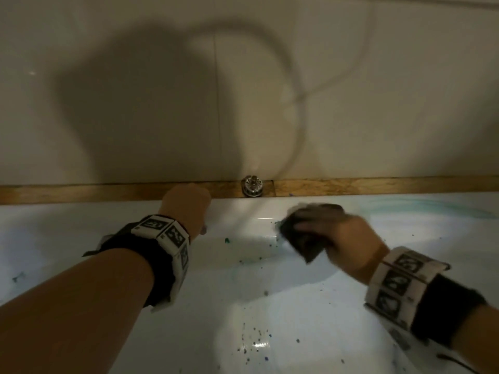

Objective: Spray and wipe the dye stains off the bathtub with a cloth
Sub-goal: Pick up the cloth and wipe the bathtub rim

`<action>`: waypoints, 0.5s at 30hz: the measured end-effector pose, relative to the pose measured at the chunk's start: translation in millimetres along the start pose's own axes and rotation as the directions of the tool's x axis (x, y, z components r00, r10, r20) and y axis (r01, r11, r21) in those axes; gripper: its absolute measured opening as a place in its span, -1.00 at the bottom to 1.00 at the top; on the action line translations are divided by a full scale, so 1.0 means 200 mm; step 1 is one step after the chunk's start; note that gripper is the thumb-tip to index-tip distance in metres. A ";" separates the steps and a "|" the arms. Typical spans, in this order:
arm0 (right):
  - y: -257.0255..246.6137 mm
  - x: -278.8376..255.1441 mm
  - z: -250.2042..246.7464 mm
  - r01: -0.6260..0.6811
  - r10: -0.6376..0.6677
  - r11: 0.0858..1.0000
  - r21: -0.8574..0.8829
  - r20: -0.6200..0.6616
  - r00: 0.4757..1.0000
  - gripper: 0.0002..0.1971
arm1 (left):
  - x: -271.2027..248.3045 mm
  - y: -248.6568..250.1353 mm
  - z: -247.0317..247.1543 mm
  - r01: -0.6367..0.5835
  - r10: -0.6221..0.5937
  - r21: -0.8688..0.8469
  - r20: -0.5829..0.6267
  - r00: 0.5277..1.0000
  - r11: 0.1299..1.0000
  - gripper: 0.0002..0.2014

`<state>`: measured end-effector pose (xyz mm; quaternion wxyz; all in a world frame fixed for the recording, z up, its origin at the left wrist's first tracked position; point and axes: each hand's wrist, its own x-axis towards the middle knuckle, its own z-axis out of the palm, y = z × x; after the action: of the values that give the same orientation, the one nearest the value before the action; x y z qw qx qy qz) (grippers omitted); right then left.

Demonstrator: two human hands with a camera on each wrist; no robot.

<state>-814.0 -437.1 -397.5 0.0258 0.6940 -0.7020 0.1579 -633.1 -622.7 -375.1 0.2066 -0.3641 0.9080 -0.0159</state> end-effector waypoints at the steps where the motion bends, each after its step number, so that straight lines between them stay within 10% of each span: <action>1: 0.03 0.02 -0.05 -0.111 0.118 0.991 0.069 -0.096 0.988 -0.59 | 0.00 0.00 -0.01 -0.001 0.001 0.001 0.003 1.000 1.000 -0.54; 4: 0.04 0.16 -0.07 -0.444 0.472 0.880 0.169 -0.201 0.858 -0.44 | 0.01 -0.01 -0.01 0.004 -0.004 -0.006 0.014 1.000 1.000 -0.52; 6: -0.08 0.20 0.07 -0.500 0.499 0.865 0.032 0.044 0.866 -0.42 | 0.02 -0.02 -0.01 0.005 -0.005 0.001 0.016 1.000 1.000 -0.49; 8: -0.22 0.20 0.22 -0.433 0.452 0.892 -0.133 0.210 0.867 -0.30 | 0.03 -0.02 0.00 0.007 -0.008 0.012 0.025 1.000 1.000 -0.46; 15: -0.10 -0.01 0.22 0.030 -0.001 0.977 -0.210 0.137 0.991 -0.20 | 0.04 0.00 0.01 0.016 -0.018 0.055 0.047 0.999 0.998 -0.42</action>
<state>-785.6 -447.3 -436.4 0.0530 0.7018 -0.7096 0.0344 -636.9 -628.0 -380.3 0.2380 -0.3663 0.8989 -0.0337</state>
